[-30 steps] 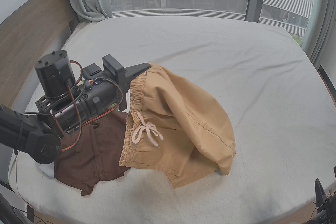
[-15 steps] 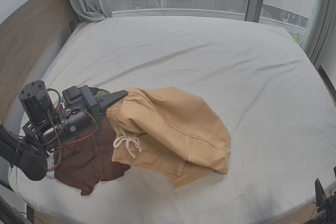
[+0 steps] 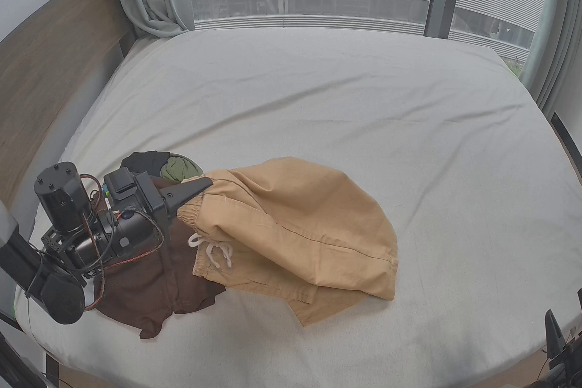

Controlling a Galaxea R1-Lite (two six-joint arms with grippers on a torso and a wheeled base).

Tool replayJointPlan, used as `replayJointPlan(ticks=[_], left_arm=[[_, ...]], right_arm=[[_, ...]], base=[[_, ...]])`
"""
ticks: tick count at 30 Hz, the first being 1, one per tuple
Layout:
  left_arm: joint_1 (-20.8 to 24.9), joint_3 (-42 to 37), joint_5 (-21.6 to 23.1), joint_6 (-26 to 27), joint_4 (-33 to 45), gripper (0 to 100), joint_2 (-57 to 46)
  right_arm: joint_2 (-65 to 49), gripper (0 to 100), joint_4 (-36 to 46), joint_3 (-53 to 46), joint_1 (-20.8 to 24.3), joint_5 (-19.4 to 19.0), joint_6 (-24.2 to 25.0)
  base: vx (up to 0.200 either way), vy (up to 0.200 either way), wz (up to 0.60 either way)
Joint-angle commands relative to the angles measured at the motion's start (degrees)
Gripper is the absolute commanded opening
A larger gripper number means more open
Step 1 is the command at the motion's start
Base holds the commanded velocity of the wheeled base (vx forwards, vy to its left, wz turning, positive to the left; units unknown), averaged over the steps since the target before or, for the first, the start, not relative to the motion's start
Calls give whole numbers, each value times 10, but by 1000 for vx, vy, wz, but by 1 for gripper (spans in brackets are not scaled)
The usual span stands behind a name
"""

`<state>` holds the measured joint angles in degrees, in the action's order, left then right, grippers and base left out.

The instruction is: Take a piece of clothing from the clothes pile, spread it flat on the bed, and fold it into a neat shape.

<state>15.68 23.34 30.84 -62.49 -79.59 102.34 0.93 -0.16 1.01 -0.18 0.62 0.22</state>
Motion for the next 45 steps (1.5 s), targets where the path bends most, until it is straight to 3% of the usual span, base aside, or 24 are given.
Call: replayJointPlan(ticks=[1, 4, 17, 39, 43, 45], left_arm=[[-16, -16, -4, 54, 0, 0, 29], [-28, -27, -5, 102, -8, 0, 46], [-51, -40, -8, 158, -46, 0, 93], [-51, -48, -10, 160, -81, 0, 103], [-50, -48, -10, 159, -81, 0, 103], [-50, -48, -9, 160, -80, 0, 105]], right_arm=[[-7, 100, -1, -10, 0, 0, 0], [-7, 100, -1, -10, 0, 0, 0], [-8, 100, 0, -10, 0, -2, -2], [-8, 100, -3, -10, 0, -7, 1], [25, 100, -103, 70, -12, -7, 2], [81, 100, -104, 104, -10, -8, 3]], base=[[0, 0, 0], [0, 0, 0], [0, 0, 0], [0, 0, 0], [0, 0, 0], [0, 0, 0]])
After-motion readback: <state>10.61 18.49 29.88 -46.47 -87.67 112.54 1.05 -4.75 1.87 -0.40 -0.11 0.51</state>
